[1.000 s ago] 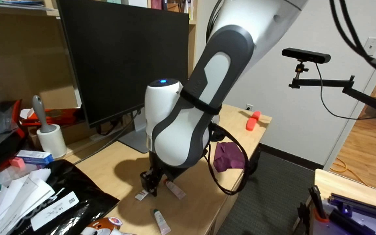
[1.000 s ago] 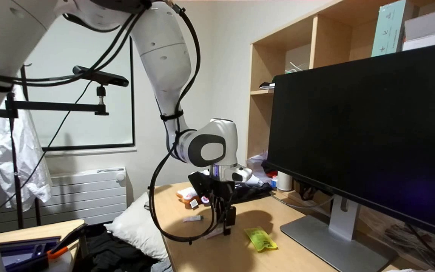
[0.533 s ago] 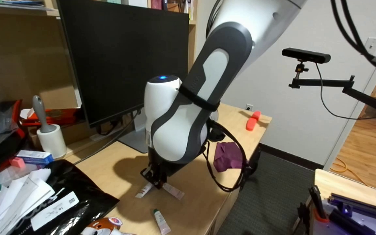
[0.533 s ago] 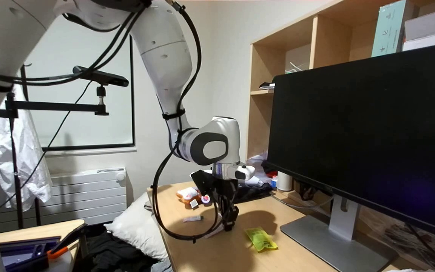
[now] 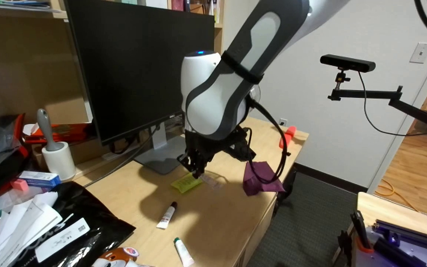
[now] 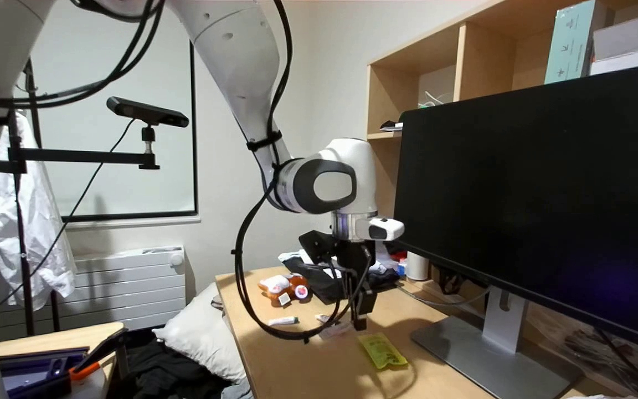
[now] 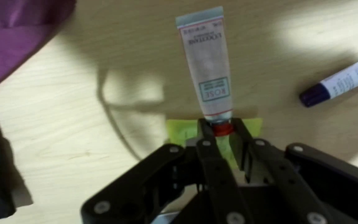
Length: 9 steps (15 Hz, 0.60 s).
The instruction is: Place a tube on the purple napkin
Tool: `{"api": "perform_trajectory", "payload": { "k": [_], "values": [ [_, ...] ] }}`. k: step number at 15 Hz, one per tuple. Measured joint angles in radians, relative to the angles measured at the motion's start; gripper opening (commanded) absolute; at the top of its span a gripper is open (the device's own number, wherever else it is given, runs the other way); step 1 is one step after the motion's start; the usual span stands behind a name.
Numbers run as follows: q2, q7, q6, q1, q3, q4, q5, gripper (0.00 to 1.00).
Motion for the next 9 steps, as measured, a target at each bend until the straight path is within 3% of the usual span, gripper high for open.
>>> {"api": "perform_trajectory", "payload": {
  "k": [4,8,9],
  "values": [
    [-0.107,0.001,-0.093,-0.05,-0.061,0.006,-0.011,0.11],
    [-0.184,0.001,-0.219,-0.143,-0.075,0.027,-0.005,0.11],
    [-0.193,0.001,-0.247,-0.164,-0.076,0.03,-0.001,0.19]
  ]
}}
